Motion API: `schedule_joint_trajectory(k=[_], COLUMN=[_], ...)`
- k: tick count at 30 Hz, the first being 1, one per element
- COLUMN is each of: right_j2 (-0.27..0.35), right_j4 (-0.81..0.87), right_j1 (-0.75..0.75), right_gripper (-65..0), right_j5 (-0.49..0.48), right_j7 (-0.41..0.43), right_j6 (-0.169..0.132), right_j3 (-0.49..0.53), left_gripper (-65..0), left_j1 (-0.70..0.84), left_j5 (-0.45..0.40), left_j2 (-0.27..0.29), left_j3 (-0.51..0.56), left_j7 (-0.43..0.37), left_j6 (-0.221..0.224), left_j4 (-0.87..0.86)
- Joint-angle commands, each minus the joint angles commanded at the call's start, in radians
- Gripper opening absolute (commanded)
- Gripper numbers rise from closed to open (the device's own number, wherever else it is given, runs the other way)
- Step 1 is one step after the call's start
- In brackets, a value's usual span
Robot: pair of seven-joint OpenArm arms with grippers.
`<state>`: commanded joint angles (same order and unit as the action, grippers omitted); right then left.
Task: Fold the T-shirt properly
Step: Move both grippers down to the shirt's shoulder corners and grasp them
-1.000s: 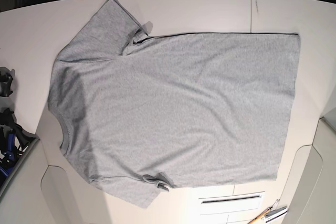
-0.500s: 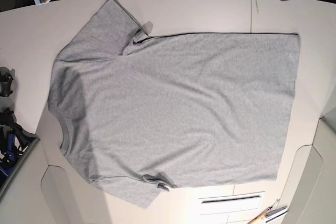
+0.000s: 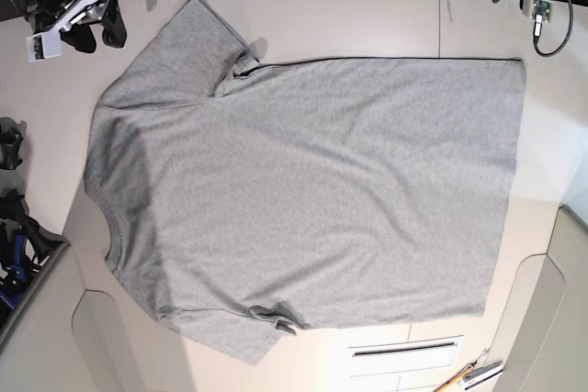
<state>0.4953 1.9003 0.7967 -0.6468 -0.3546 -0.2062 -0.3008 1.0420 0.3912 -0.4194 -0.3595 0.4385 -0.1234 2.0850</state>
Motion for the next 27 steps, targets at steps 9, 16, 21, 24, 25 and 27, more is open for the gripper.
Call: schedule_joint_trajectory(k=[9,16,21,24,25,27], right_j2=[0.000,-0.019,-0.048,-0.050,-0.050,-0.050], right_j4=[-0.072,-0.076,-0.076,-0.076,-0.076,-0.076], right_j1=[-0.021,-0.024,-0.024,-0.024,-0.024,-0.024], right_gripper=[-32.0,-29.1,-19.9,-19.9,-19.9,-19.9], right_j5=[-0.003,-0.020,-0.019,-0.019,-0.018,-0.015], right_j7=[-0.024,-0.025,-0.042,-0.043,-0.043,-0.043], right_j6=[-0.012,-0.064,-0.063,-0.063,-0.063,-0.063], right_j3=[0.000,0.000,0.000,0.000,0.000,0.000], left_gripper=[-31.6,-22.9,-22.9,-22.9,-22.9,-22.9], left_j1=[-0.134,-0.264,-0.362,-0.400,-0.409,-0.414], left_j5=[0.097,0.117,0.117,0.123,0.134,0.149], left_j2=[-0.082,-0.097,-0.097,-0.097,-0.097,-0.097], left_j3=[0.000,-0.006,-0.007,-0.006,-0.006,-0.006], left_j7=[0.000,-0.006,0.080,0.143,0.156,0.172], left_j6=[0.000,0.043,0.086,0.085,0.080,0.050], left_j4=[-0.062,-0.207,-0.277,-0.278,-0.278,-0.278])
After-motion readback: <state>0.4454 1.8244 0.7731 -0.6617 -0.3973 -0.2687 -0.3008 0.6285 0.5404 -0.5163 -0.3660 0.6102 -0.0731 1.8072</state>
